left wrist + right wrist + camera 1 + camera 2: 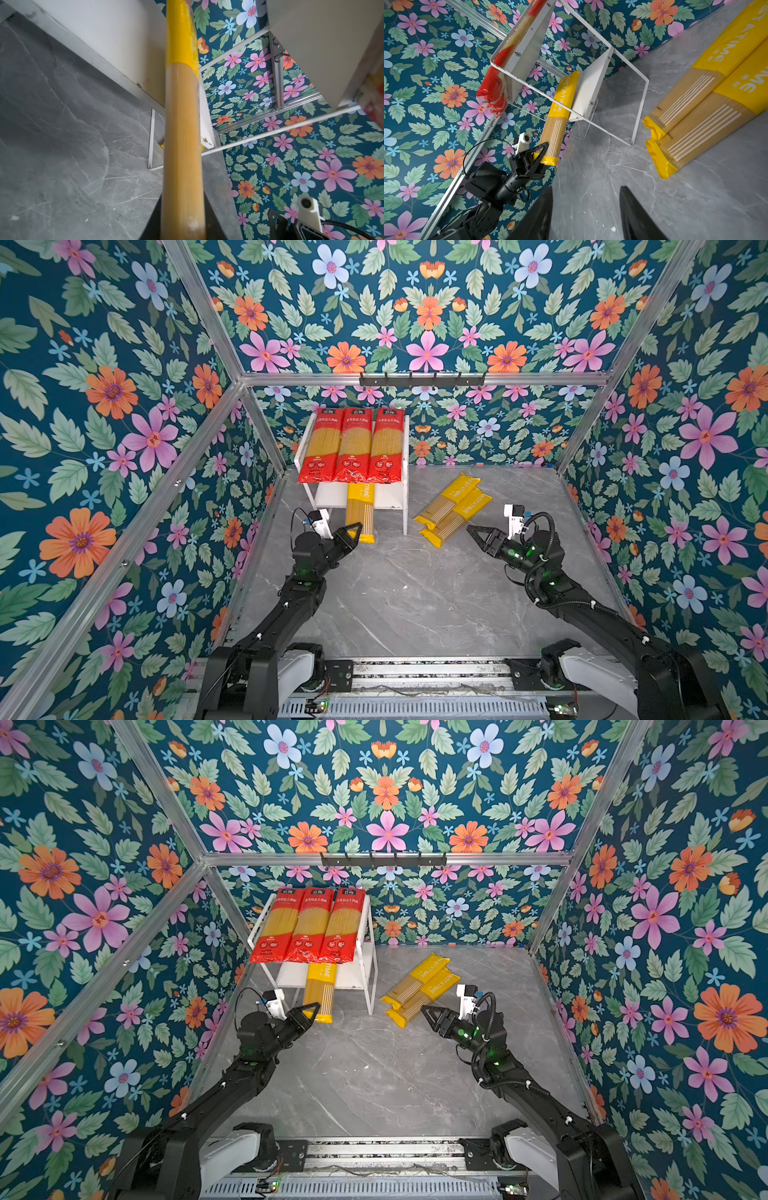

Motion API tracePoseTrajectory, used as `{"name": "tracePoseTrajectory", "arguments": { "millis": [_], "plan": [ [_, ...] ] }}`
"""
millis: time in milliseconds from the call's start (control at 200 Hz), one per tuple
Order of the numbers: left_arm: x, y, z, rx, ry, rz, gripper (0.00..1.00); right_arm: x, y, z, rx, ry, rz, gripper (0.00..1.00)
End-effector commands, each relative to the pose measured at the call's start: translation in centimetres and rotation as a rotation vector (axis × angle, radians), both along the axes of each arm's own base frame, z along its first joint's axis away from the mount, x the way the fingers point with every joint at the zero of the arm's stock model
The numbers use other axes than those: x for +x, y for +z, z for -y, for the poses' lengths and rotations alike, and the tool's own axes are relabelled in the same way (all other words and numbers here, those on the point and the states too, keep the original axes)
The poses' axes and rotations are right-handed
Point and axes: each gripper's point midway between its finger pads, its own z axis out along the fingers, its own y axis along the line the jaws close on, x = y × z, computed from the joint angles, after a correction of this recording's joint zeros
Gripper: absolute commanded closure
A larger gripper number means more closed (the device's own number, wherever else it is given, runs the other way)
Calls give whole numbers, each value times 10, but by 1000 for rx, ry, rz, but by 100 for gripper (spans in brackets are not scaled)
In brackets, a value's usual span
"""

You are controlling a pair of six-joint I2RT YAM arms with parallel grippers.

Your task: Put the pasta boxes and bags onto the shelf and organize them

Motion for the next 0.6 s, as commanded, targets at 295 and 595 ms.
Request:
{"name": "tracePoseTrajectory", "arguments": {
  "millis": [295, 595],
  "plan": [
    [15, 18, -18, -185, 57, 64, 49, 2, -2, 4, -2, -11, 2, 48],
    [-15, 14, -26, -249, 120, 120, 36, 4, -4, 4, 6, -10, -10, 48]
  ]
}}
